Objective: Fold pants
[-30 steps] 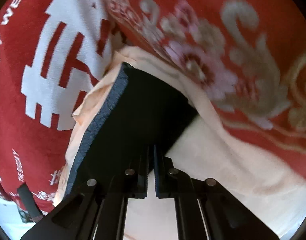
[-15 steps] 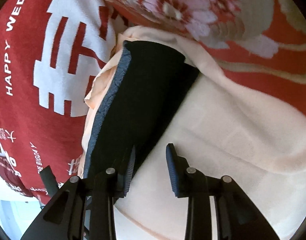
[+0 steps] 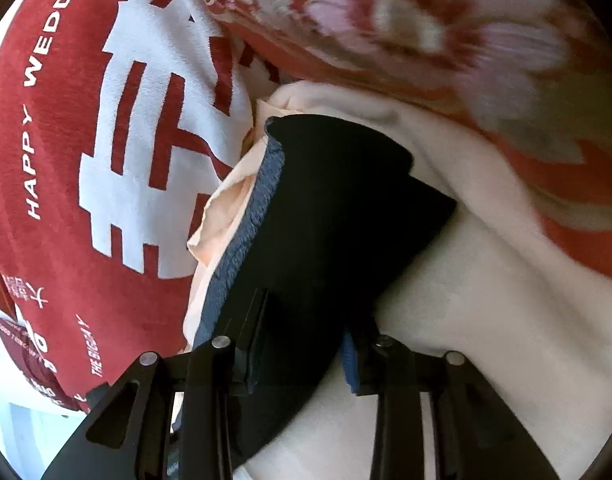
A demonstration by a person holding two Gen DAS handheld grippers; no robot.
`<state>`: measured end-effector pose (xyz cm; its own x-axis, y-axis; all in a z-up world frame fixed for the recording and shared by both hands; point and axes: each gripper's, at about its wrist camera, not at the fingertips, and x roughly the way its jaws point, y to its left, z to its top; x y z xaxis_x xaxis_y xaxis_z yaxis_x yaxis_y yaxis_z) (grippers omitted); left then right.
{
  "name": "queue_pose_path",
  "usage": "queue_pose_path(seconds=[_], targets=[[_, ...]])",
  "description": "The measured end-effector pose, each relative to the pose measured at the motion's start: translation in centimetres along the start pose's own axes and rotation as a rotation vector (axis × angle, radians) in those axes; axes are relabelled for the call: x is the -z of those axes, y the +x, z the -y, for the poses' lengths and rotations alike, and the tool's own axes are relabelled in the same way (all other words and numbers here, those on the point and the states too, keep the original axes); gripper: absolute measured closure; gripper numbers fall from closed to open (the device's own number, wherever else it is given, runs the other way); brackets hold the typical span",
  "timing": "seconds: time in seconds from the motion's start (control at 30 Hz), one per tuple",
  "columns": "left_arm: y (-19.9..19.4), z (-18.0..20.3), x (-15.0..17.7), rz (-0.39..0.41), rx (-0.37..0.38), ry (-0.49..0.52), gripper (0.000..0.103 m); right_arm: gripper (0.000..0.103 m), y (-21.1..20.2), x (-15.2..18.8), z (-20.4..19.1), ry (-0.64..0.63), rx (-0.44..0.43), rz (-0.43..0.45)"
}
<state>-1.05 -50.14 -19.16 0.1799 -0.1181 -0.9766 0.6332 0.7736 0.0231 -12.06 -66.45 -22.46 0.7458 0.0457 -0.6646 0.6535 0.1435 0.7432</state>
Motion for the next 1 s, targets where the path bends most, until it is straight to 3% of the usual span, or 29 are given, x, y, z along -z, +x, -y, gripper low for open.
queue_pose_path(seconds=[0.17, 1.0], targets=[[-0.03, -0.20, -0.25, -0.005, 0.001, -0.002, 0.000, 0.068, 0.29, -0.54, -0.32, 0.023, 0.036, -0.029], [0.18, -0.55, -0.77, -0.004, 0.005, -0.006, 0.000, 0.067, -0.33, 0.12, -0.17, -0.024, 0.028, -0.040]])
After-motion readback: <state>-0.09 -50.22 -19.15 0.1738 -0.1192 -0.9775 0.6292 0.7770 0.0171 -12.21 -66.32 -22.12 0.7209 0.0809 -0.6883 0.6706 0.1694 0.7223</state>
